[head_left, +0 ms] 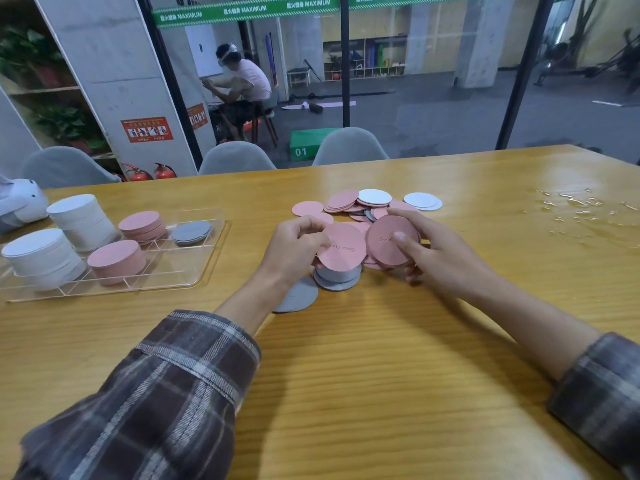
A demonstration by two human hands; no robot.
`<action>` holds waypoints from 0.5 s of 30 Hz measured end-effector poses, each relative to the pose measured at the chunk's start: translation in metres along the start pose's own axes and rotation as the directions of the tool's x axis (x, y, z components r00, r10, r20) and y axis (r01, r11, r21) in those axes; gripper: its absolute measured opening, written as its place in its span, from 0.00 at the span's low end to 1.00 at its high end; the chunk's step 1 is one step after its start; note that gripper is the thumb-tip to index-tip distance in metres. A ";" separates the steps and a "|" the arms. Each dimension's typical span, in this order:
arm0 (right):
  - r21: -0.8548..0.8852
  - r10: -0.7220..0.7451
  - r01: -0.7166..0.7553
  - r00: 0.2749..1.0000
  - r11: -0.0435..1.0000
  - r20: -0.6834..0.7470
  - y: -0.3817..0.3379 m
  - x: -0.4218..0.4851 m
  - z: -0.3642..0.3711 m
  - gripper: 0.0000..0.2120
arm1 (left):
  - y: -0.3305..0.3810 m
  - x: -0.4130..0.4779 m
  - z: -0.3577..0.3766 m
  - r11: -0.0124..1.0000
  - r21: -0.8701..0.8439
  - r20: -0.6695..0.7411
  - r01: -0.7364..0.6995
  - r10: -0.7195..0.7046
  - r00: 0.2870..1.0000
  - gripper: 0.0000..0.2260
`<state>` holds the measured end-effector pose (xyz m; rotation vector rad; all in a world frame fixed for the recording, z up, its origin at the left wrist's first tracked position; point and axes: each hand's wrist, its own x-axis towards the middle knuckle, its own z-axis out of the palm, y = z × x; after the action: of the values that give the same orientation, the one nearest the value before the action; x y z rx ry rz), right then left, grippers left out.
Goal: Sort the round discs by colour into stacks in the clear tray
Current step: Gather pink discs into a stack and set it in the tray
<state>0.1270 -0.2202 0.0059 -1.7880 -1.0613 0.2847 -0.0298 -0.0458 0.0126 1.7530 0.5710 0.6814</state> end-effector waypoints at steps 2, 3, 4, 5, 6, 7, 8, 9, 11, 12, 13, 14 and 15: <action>0.005 -0.002 0.002 1.000 1.000 0.005 0.000 0.000 0.000 0.19 | 0.001 -0.001 0.002 1.000 0.009 -0.008 -0.023 0.023 1.000 0.07; 0.016 -0.002 0.002 1.000 1.000 0.014 0.000 0.000 0.001 0.19 | 0.001 -0.003 0.004 0.999 0.010 -0.003 -0.037 0.037 0.999 0.06; 0.032 -0.003 0.002 1.000 0.999 0.027 0.000 0.000 0.001 0.19 | 0.000 -0.004 0.006 0.999 0.012 0.007 -0.053 0.053 0.999 0.04; 0.051 -0.005 0.003 0.999 0.999 0.044 0.000 0.000 0.002 0.19 | -0.002 -0.006 0.009 0.998 0.019 0.021 -0.066 0.065 0.998 0.02; 0.071 -0.010 0.005 0.998 0.997 0.066 0.000 0.000 0.003 0.19 | -0.003 -0.008 0.011 0.997 0.027 0.034 -0.070 0.069 0.997 0.02; 0.084 -0.018 0.011 0.996 0.996 0.091 0.000 0.000 0.004 0.20 | -0.005 -0.009 0.014 0.997 0.033 0.040 -0.063 0.061 0.997 0.03; 0.089 -0.030 0.020 0.993 0.996 0.114 0.000 0.000 0.005 0.21 | -0.006 -0.011 0.016 0.998 0.036 0.039 -0.054 0.053 0.998 0.04; 0.091 -0.041 0.029 0.991 0.995 0.131 0.000 -0.001 0.005 0.21 | -0.006 -0.012 0.017 0.998 0.044 0.027 -0.054 0.052 0.998 0.05; 0.112 -0.053 0.036 0.988 0.993 0.146 -0.001 -0.001 0.005 0.22 | -0.005 -0.014 0.020 0.995 0.071 -0.008 -0.076 0.077 0.997 0.05; 0.127 -0.057 0.038 0.987 0.991 0.149 -0.001 -0.001 0.004 0.22 | -0.004 -0.016 0.022 0.993 0.084 -0.021 -0.088 0.090 0.996 0.05; 0.139 -0.062 0.041 0.986 0.989 0.153 -0.002 -0.001 0.004 0.22 | -0.003 -0.017 0.023 0.991 0.093 -0.027 -0.099 0.102 0.994 0.06; 0.146 -0.060 0.037 0.986 0.989 0.156 -0.002 -0.001 0.005 0.23 | -0.002 -0.018 0.024 0.990 0.096 -0.025 -0.107 0.110 0.994 0.07; 0.148 -0.054 0.031 0.986 0.989 0.158 -0.002 -0.001 0.005 0.24 | -0.001 -0.018 0.025 0.989 0.098 -0.020 -0.113 0.116 0.993 0.08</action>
<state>0.1223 -0.2173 0.0046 -1.6311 -1.1611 0.4759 -0.0255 -0.0751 0.0033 1.8808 0.5314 0.7681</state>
